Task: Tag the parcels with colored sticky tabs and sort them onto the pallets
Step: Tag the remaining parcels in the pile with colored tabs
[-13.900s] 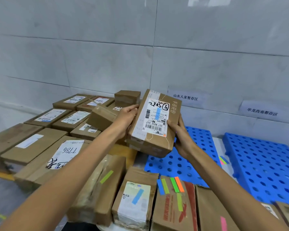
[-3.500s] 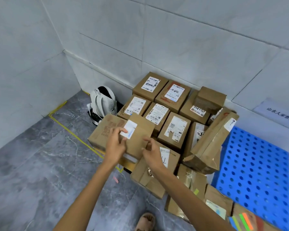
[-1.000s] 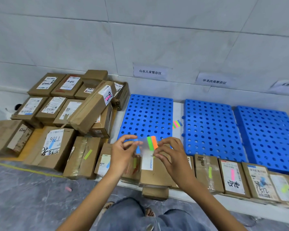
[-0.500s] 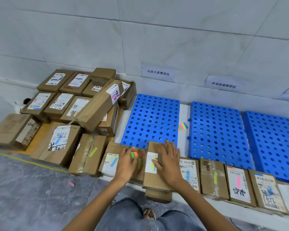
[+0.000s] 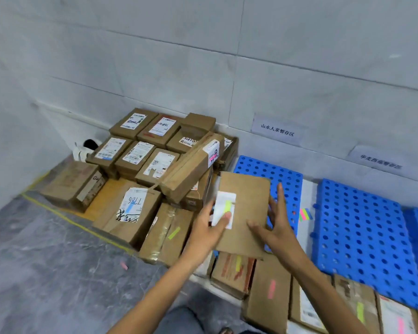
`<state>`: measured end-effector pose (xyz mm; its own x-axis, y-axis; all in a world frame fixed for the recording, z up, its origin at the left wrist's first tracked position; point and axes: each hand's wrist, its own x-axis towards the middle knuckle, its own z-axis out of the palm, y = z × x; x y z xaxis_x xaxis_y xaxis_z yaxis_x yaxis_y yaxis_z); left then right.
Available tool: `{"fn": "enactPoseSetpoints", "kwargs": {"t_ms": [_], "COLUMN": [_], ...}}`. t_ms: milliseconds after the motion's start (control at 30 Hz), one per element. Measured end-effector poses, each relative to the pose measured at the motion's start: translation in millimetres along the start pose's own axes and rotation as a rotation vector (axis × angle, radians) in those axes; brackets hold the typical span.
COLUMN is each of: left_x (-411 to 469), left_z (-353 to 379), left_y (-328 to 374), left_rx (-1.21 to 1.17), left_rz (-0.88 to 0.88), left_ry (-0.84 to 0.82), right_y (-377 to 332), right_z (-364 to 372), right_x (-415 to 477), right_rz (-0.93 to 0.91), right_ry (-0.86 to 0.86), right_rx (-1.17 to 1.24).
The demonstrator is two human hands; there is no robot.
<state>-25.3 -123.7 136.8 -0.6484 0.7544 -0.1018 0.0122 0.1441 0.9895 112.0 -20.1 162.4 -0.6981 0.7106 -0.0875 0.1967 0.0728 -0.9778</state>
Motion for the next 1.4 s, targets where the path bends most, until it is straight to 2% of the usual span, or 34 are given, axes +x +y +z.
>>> {"fn": "enactPoseSetpoints", "kwargs": {"t_ms": [133, 200, 267, 400, 533, 667, 867, 1000, 1133, 1267, 1300, 1333, 1400], "left_x": [20, 27, 39, 74, 121, 151, 170, 177, 179, 177, 177, 178, 187], "left_z": [-107, -168, -230, -328, -387, -415, -447, -462, -469, -471, -472, -476, -493], "left_y": [32, 32, 20, -6, -38, -70, -99, -110, -118, -141, -144, -147, -149], "left_rx": [-0.012, 0.052, 0.134, 0.215, 0.285, 0.379, 0.484, 0.52, 0.578, 0.717, 0.744, 0.764, 0.776], "left_rz": [0.066, 0.095, 0.05, -0.014, -0.077, -0.14, -0.098, -0.052, -0.018, -0.013, 0.038, 0.102, 0.145], "left_ry": [0.169, 0.253, 0.321, 0.344, 0.308, 0.192, 0.102, 0.054, 0.036, -0.097, -0.096, -0.025, 0.247], "right_y": [-49, -60, -67, -67, -41, -14, -16, -17, -22, -20, -21, -24, -33], "right_z": [87, 144, 203, 311, 387, 424, 454, 462, 466, 484, 486, 490, 499], "right_x": [33, 51, 74, 125, 178, 203, 210, 209, 199, 192, 192, 194, 202], "right_rz": [-0.132, -0.144, -0.124, -0.037, 0.04, 0.125, 0.221, 0.284, 0.371, 0.386, 0.34, 0.28, 0.156], "right_ry": [-0.177, -0.248, -0.269, -0.29, -0.297, -0.286, -0.309, -0.262, -0.307, -0.149, -0.105, -0.093, -0.139], "right_rx": [0.078, 0.063, 0.044, -0.008, -0.004, -0.072, -0.216, -0.221, -0.195, -0.314, -0.369, -0.446, -0.54]}}
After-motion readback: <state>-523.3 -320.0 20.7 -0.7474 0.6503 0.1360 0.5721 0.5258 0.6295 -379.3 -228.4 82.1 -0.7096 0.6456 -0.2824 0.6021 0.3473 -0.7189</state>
